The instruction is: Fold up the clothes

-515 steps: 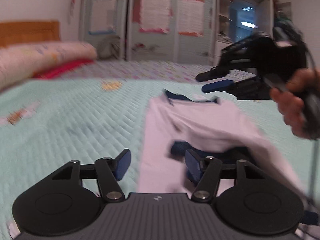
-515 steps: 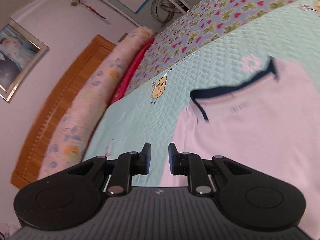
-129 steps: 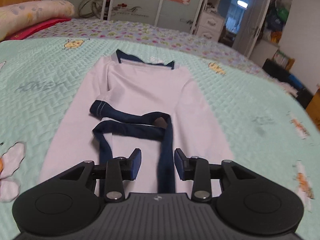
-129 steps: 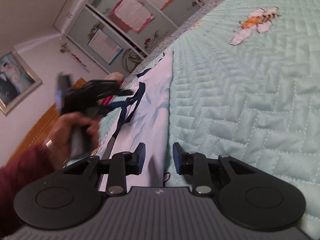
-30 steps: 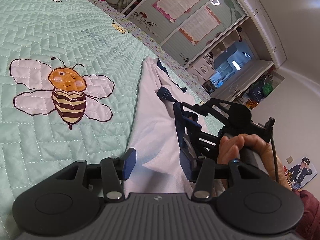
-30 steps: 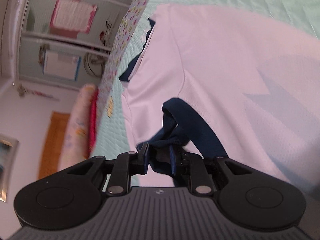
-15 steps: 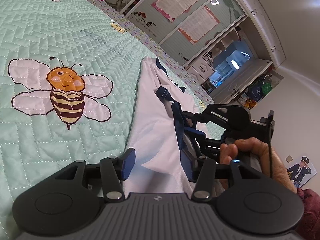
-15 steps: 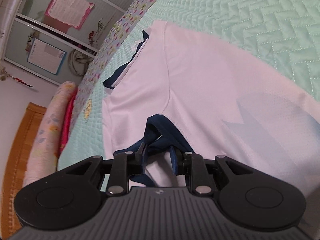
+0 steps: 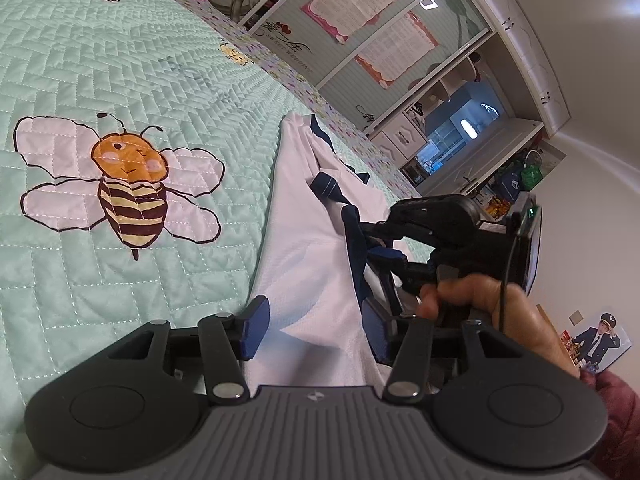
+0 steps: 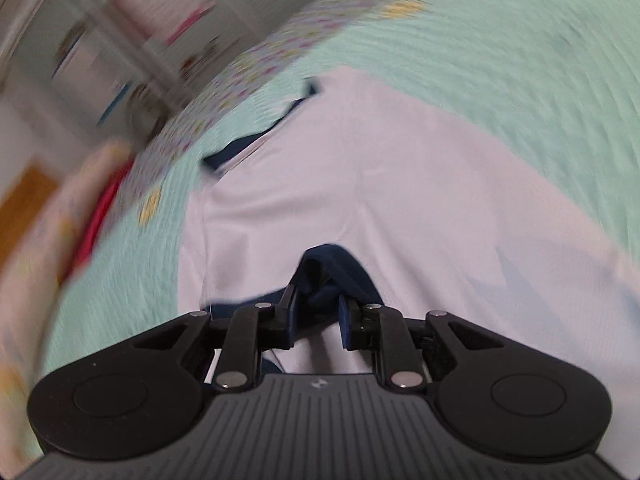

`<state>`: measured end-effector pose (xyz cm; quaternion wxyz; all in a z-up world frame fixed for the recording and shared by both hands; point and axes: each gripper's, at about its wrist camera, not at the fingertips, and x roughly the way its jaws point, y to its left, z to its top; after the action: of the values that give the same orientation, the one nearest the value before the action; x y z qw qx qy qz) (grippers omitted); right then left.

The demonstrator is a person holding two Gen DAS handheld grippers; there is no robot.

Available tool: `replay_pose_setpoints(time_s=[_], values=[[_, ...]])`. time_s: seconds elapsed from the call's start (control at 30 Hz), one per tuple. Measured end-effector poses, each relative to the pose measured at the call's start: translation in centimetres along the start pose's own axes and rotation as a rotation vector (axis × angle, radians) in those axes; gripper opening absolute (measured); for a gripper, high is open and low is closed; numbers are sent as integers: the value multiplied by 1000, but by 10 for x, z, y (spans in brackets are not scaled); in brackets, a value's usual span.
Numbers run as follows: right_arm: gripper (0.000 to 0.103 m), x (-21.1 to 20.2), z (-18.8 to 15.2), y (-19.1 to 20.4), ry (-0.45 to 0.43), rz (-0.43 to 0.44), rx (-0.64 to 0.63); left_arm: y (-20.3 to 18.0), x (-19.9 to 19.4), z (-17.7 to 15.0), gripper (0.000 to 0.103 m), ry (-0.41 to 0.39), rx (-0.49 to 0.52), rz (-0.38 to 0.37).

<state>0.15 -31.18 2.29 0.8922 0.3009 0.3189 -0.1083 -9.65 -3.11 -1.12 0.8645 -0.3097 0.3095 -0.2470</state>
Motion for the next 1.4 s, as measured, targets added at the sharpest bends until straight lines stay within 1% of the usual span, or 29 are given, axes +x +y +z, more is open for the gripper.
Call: replay_pose_setpoints(time_s=[0.1,0.17,0.2,0.27,0.3,0.33,0.37,0.43,0.5,0.63,0.7,0.73,0.77,0.8,0.87,0.9,1.03,1.07,1.13,1.17,1.2,1.23,1.27,1.3,1.33,1.37,1.4], values=[[19,-1,-6,18,-3,-37,-257,0,0,0,55,0,1,0],[14,-2,-13,30,-9,-77,-440,0,0,1,55,0,0,-1],[13,-1,-16,35,-18,-109,-528,0,0,1,55,1,0,-1],[5,0,-25,42,-41,-184,-700,-1,1,1,55,1,4,3],[4,0,-29,46,-53,-222,-786,-2,1,1,55,1,7,5],[0,1,-33,49,-66,-260,-871,-2,1,1,55,1,11,7],[0,2,-33,50,-61,-275,-905,-3,1,1,55,1,14,9],[0,6,-30,46,-37,-276,-890,-3,2,1,55,2,17,10],[0,8,-29,45,-33,-290,-881,-3,2,1,55,3,19,11],[0,2,-24,43,-4,-263,-820,-2,2,2,55,5,21,10],[1,-8,-21,38,17,-202,-773,-3,3,2,55,6,27,14],[5,-14,-18,35,24,-172,-730,-3,3,2,55,6,30,17],[16,-21,-15,31,30,-146,-678,-4,3,1,55,6,32,18],[18,-29,-12,31,26,-119,-634,-4,3,1,55,6,34,20],[18,-48,-9,32,8,-66,-557,-5,3,1,55,5,39,23],[18,-51,-9,33,14,-23,-516,-6,3,0,55,5,42,25],[19,-51,-9,36,75,186,-345,-8,4,0,55,8,59,34],[19,-44,-11,33,99,195,-305,-8,4,0,55,8,63,36],[18,-21,-14,17,170,129,-231,-9,4,-1,55,10,71,41],[14,-18,-15,10,179,129,-200,-9,4,-1,55,9,72,41],[14,-19,-15,5,170,150,-171,-9,4,-1,56,9,73,41],[16,-23,-14,3,163,163,-155,-9,4,-1,56,8,74,41],[20,-29,-13,4,148,186,-148,-9,4,-1,56,8,74,42],[21,-35,-13,4,127,219,-143,-10,5,-2,56,8,77,44],[24,-36,-12,5,116,234,-147,-11,5,-2,56,8,82,47],[30,-36,-10,7,112,236,-156,-11,5,-2,56,8,86,48],[31,-36,-9,9,108,239,-164,-12,5,-3,57,7,88,47]])
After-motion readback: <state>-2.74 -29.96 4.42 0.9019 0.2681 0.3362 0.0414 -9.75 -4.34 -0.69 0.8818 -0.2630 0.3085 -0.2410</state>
